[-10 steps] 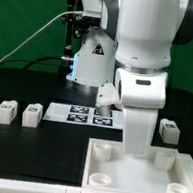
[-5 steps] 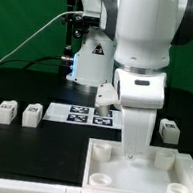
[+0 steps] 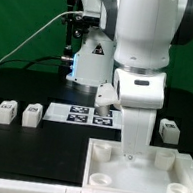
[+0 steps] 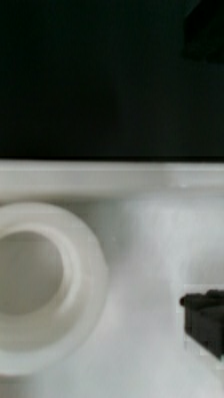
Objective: Assemble one leg
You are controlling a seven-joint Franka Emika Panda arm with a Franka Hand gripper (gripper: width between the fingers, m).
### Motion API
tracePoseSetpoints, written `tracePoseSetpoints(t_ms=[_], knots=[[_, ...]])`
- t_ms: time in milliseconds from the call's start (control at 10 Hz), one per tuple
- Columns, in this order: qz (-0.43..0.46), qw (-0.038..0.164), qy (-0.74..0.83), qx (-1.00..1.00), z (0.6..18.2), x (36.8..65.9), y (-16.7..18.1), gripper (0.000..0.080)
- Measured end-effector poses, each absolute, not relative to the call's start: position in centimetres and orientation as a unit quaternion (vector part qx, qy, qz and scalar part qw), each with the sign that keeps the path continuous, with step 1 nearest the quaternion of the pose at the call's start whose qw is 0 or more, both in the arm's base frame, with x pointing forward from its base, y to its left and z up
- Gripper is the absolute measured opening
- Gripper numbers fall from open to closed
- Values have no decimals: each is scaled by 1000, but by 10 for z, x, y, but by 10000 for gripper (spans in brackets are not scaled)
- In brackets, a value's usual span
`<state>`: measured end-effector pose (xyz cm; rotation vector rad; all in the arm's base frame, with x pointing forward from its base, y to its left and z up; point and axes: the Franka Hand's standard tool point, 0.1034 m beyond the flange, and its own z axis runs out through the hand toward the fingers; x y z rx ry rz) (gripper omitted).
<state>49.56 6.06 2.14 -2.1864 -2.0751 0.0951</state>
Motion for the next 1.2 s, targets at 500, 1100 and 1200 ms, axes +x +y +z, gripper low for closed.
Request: tracePoseSetpoints(t_ms=[500,1100,1200], knots=[[36,48,-653,-755,56,489,70,649],[52,30,-384,-921,73,461,129,649],[53,27,-338,-939,73,461,132,649]])
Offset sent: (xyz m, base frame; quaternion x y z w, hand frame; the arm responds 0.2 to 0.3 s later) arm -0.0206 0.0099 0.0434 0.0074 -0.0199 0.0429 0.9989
